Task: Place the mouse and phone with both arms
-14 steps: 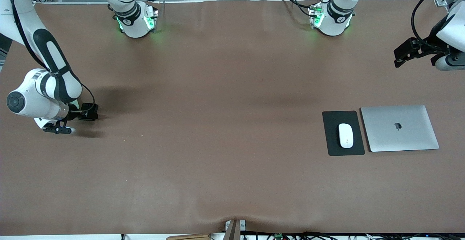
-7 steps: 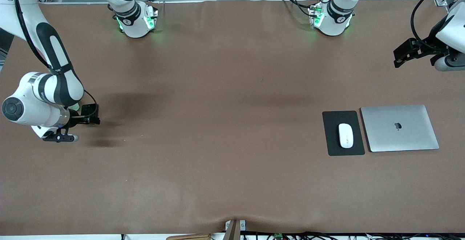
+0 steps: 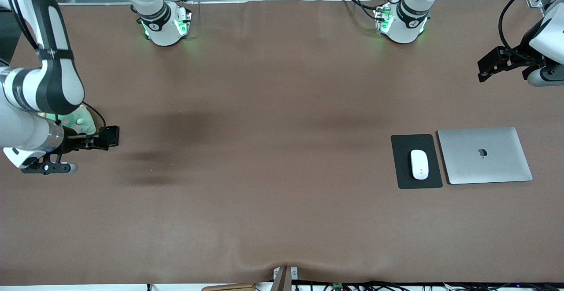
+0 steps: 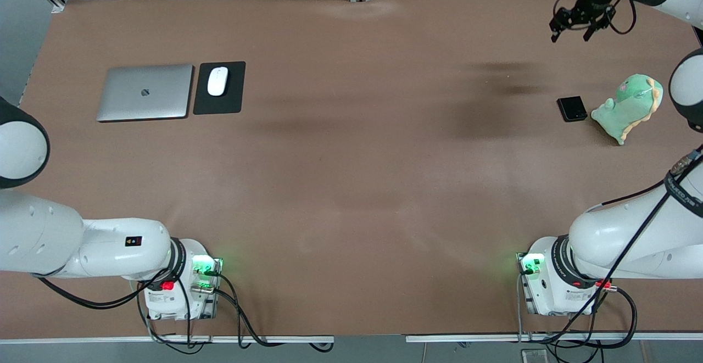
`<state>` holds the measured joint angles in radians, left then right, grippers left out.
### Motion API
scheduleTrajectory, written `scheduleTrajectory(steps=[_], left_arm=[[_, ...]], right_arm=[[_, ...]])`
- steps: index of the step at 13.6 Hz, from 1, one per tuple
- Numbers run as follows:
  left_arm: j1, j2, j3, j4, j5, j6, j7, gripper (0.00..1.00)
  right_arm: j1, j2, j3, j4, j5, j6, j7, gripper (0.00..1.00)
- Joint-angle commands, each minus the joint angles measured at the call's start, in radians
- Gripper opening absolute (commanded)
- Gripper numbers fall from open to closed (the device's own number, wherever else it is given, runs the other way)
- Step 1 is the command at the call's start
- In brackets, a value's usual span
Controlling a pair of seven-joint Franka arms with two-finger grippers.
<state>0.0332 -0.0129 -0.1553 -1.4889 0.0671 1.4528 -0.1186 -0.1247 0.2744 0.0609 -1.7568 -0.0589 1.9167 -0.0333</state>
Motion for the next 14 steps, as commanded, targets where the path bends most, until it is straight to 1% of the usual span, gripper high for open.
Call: scheduleTrajectory(steps=[1, 3, 5, 7, 11, 14], left_arm=[[-0.001, -0.013, 0.008, -0.005, -0.016, 0.0, -0.003, 1.0], [-0.001, -0.015, 0.01, -0.005, -0.012, 0.0, -0.003, 1.0], [-0.001, -0.018, 0.01, -0.007, -0.01, -0.003, -0.003, 1.0], [-0.001, -0.018, 0.01, -0.007, -0.013, -0.005, 0.002, 1.0], [0.008, -0.018, 0.01, -0.005, -0.024, -0.025, 0.002, 1.0], [0.033, -0.018, 0.011, -0.004, -0.073, -0.028, -0.012, 1.0]], right_arm=[[0.053, -0.124, 0.005, -0.024, 0.007, -0.073, 0.076, 1.0], [0.06, -0.185, 0.005, -0.023, 0.071, -0.123, 0.076, 1.0], [0.063, -0.236, 0.007, -0.02, 0.077, -0.169, 0.073, 1.0], [0.063, -0.279, 0.007, 0.014, 0.077, -0.249, 0.066, 1.0], [0.06, -0.319, 0.005, 0.091, 0.077, -0.386, 0.049, 1.0], [0.06, -0.327, 0.005, 0.095, 0.076, -0.39, 0.047, 1.0]])
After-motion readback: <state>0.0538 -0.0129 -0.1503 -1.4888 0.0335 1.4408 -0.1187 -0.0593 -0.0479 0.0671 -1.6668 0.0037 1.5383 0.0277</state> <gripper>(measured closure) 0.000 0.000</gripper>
